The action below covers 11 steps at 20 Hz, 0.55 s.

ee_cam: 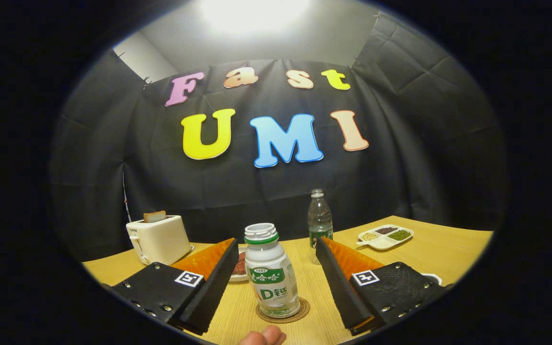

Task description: Take the bottle from table, then pour the juice into the cup, finally place the bottle on the coaster

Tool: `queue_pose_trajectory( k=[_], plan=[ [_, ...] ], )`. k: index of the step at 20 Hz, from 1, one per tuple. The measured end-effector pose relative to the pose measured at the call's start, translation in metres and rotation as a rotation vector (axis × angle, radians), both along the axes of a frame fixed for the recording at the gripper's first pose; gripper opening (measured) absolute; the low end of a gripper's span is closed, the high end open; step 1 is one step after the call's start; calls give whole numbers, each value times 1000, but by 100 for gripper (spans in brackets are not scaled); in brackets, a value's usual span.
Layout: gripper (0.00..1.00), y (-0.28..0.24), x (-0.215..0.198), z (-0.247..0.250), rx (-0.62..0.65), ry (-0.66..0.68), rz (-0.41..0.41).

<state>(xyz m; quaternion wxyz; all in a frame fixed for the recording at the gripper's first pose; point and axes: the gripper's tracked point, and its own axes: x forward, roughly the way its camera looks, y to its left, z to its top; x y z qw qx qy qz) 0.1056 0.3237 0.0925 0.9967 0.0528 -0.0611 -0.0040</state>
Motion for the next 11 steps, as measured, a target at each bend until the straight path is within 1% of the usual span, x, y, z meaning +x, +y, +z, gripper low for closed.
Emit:
queue_pose_trajectory(
  k=[3,8,11],
  plan=[
    [97,-20,-22,24,-2,-38,-36],
    [97,-46,-56,52,18,-74,-57],
    [97,-58,-73,65,24,-96,-52]
  ],
)
